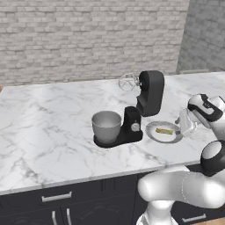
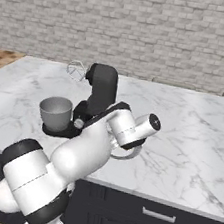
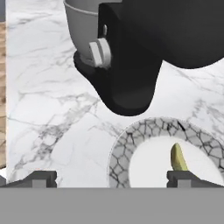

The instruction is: Add butter and sugar cubes to the stand mixer bowl and then turn on the stand mixer to begin making frosting.

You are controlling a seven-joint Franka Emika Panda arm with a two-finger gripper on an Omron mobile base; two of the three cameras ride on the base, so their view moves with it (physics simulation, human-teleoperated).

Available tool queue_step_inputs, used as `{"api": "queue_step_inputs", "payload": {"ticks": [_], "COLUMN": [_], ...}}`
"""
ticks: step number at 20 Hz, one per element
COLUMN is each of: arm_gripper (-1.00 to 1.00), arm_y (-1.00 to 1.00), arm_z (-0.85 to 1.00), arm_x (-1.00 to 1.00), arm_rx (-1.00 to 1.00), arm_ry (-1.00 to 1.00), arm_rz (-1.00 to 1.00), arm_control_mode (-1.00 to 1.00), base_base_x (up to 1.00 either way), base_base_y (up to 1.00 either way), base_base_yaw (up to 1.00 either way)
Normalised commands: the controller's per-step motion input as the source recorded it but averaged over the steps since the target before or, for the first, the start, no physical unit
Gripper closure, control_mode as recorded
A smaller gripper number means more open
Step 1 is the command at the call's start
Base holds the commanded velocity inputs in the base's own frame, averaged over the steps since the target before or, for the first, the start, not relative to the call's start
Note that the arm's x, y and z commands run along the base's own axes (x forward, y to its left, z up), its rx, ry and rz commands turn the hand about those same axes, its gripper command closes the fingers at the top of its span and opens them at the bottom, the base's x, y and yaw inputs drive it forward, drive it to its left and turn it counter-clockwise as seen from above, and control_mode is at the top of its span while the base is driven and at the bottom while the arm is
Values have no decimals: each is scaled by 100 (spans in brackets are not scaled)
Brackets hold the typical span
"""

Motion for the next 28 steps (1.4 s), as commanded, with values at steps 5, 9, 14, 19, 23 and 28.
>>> {"api": "queue_step_inputs", "payload": {"ticks": [5,9,14,19,23,28], "arm_gripper": [-100,-100,-100,-100,-100,-100], "arm_y": [-2,-7,-9,-7,-9,-11], "arm_z": [-28,-28,-30,-30,-30,-28], "arm_x": [50,43,35,26,30,33], "arm_rx": [1,1,0,0,1,2], "arm_ry": [2,1,0,0,0,0], "arm_rz": [0,0,0,0,0,0], "arm_control_mode": [-100,-100,-100,-100,-100,-100], "base_base_x": [0,0,0,0,0,0], "base_base_y": [0,0,0,0,0,0], "base_base_yaw": [0,0,0,0,0,0]}}
